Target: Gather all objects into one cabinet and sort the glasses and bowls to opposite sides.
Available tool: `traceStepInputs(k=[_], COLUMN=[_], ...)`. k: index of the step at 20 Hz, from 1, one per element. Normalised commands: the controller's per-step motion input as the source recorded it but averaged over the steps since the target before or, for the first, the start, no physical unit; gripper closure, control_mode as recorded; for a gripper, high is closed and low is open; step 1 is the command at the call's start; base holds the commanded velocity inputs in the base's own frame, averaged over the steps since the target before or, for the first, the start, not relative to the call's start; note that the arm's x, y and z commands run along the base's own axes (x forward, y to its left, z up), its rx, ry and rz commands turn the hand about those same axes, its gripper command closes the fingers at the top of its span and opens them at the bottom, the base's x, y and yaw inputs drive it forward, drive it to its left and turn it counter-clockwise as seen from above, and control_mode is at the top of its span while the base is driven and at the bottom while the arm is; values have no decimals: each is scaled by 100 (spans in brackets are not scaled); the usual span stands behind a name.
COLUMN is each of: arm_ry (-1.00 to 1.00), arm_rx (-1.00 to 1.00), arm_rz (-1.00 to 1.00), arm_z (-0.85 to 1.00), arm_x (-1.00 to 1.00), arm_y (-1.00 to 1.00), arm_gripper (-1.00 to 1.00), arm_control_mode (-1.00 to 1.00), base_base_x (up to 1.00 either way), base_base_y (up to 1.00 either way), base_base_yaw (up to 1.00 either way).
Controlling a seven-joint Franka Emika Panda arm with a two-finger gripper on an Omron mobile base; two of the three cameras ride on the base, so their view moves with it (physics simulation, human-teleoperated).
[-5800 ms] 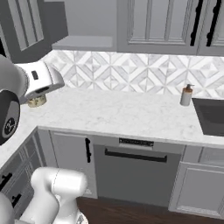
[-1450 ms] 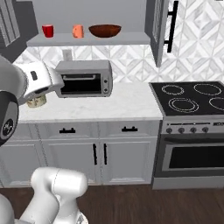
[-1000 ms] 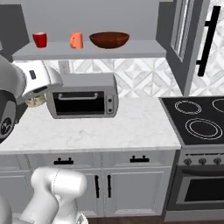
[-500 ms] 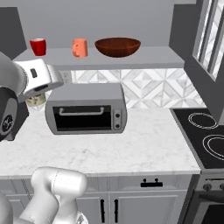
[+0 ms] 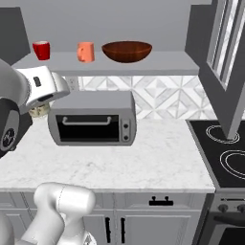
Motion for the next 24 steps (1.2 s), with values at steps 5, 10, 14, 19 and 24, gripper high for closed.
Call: traceStepInputs(k=[5,10,14,19,24], arm_ry=[0,0,0,0,0], arm_rx=[0,0,0,0,0], arm_rz=[0,0,0,0,0], arm_z=[0,0,0,0,0], arm_x=[0,0,0,0,0], arm_y=[0,0,0,0,0], arm_gripper=[100,100,100,100,100], arm_control_mode=[100,100,100,100,100], base_base_x=[51,97,47,100,56], base_base_y=[31,11,1,29,0], base_base_yaw=[1,3,1,0,3])
